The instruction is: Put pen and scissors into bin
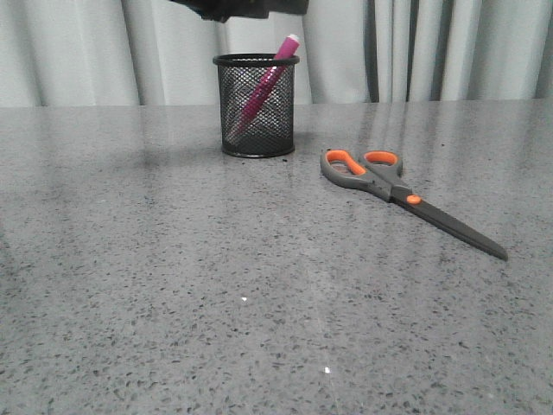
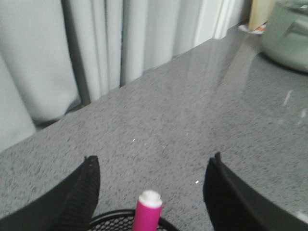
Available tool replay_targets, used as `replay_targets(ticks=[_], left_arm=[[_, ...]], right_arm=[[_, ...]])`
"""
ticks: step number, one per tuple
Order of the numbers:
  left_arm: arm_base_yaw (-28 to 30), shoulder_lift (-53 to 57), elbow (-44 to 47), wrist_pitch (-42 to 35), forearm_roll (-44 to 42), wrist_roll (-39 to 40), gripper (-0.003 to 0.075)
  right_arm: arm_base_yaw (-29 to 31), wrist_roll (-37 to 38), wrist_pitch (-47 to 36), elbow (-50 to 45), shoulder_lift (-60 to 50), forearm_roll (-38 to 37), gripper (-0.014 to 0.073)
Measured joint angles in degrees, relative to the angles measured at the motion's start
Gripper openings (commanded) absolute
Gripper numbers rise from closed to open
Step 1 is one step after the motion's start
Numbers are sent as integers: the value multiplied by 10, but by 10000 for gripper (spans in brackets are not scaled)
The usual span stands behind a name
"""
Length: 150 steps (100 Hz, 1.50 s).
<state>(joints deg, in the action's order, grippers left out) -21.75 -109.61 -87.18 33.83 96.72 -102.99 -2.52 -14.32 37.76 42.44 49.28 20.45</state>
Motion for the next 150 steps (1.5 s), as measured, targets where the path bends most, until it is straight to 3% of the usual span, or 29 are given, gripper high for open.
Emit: replay_targets(ticks=[14, 21, 36, 54, 66, 95, 110, 150], left_arm=[[30, 39, 0, 43, -4, 0, 379], [50, 69, 0, 62, -19, 0, 298], [92, 148, 0, 87, -96, 53, -18], [138, 244, 4, 122, -247, 170, -20], [162, 308, 52, 119, -289, 205, -20], [211, 480, 296, -35, -288, 244, -19], [229, 553, 388, -58, -283, 245, -19], [233, 631, 452, -64, -279, 245, -19]], right_arm=[[0, 0, -2, 0, 0, 0, 495], [0, 0, -2, 0, 0, 0, 495], [0, 0, -2, 0, 0, 0, 495], [0, -1, -16, 3, 0, 17, 495], [-5, -24, -18, 22, 0, 24, 495], [-86, -81, 24, 112, 55, 29, 495], [-138, -87, 66, 161, 119, 20, 456], [-185, 19, 162, 288, 333, -115, 444]])
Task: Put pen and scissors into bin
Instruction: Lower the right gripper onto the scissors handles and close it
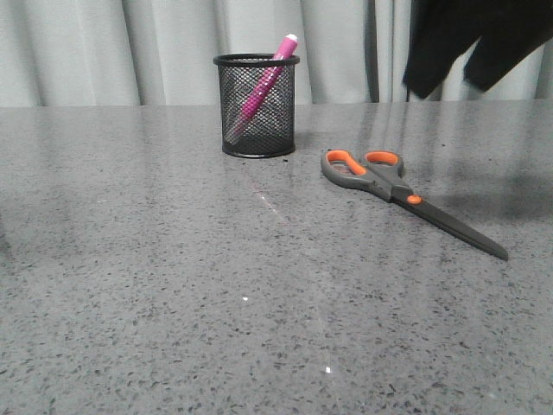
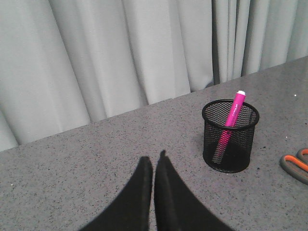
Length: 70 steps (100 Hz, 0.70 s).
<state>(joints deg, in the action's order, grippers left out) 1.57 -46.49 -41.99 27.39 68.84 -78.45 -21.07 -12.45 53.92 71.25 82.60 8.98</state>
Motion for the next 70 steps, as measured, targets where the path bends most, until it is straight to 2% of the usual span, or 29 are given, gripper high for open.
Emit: replay_targets(ticks=[33, 70], left_arm=[[0, 0, 0, -1, 4, 0, -19], [0, 0, 0, -1, 4, 0, -19]], right_arm=[[-31, 22, 6, 28, 121, -34, 444], [-31, 27, -38, 28, 144, -47, 444]])
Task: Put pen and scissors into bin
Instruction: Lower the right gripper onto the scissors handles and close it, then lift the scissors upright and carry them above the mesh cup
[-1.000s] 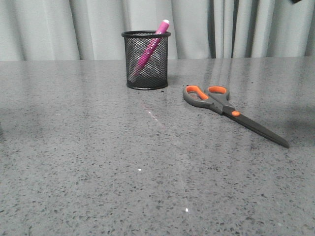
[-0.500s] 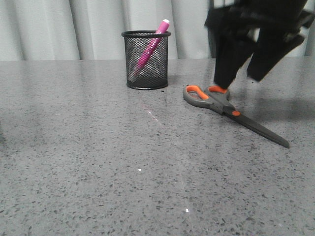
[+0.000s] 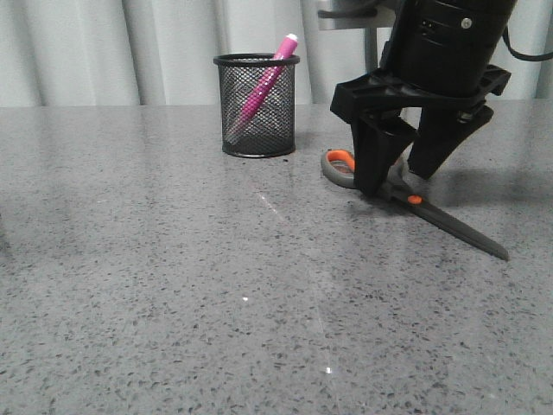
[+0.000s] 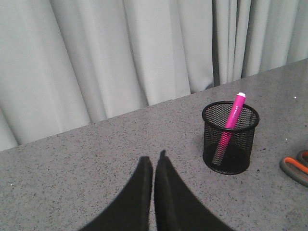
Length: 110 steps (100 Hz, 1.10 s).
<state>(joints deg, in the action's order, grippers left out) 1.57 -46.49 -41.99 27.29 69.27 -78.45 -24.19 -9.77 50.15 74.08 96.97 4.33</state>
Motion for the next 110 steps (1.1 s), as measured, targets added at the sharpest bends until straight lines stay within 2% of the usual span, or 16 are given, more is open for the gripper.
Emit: replay_targets(ticks=[32, 37, 54, 66, 93, 100, 110], left_arm=[[0, 0, 0, 0, 0, 0, -19], [0, 0, 0, 0, 0, 0, -19], [0, 0, 0, 0, 0, 0, -19], [0, 0, 0, 0, 0, 0, -19], [0, 0, 0, -1, 0, 0, -19], [0, 0, 0, -1, 0, 0, -19], [0, 0, 0, -1, 1, 0, -19]], right_arm=[[0, 0, -2, 5, 17, -1, 430], [0, 2, -2, 5, 19, -1, 379], [0, 2, 0, 7, 20, -1, 83], [0, 2, 6, 9, 20, -1, -76], [0, 0, 0, -1, -10, -1, -75], [0, 0, -34, -21, -50, -1, -75], [0, 0, -132, -78, -134, -1, -75]])
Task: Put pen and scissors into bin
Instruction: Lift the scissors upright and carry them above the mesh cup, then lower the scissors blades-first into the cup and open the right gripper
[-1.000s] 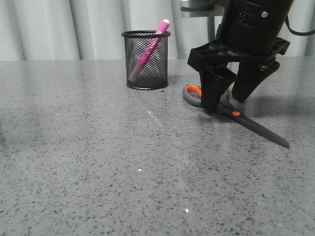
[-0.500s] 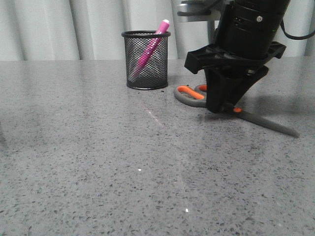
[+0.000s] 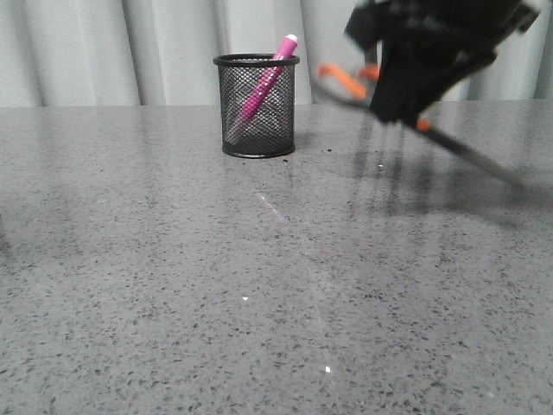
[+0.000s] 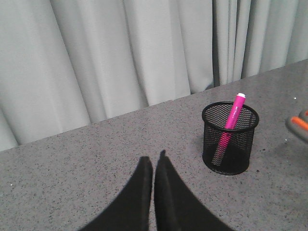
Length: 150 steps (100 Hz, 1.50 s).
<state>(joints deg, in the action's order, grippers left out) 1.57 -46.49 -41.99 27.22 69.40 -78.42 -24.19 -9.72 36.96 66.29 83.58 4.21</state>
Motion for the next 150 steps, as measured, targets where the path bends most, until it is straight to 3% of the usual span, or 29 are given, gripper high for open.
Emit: replay_targets(ticks=[17, 30, 70, 86, 110, 150], left_arm=[[0, 0, 0, 0, 3, 0, -19], [0, 0, 0, 0, 11, 0, -19], [0, 0, 0, 0, 14, 0, -19], [0, 0, 0, 0, 14, 0, -19], [0, 0, 0, -1, 16, 0, -19], [0, 0, 0, -1, 16, 0, -19]], right_arm=[[0, -1, -198, -123, -115, 20, -75], [0, -1, -312, -146, -145, 27, -75], [-33, -1, -691, -137, -35, 31, -76], [-67, -1, -728, -67, 43, 31, -76], [-71, -1, -734, 51, 153, 31, -76], [-74, -1, -720, 63, 233, 31, -76]])
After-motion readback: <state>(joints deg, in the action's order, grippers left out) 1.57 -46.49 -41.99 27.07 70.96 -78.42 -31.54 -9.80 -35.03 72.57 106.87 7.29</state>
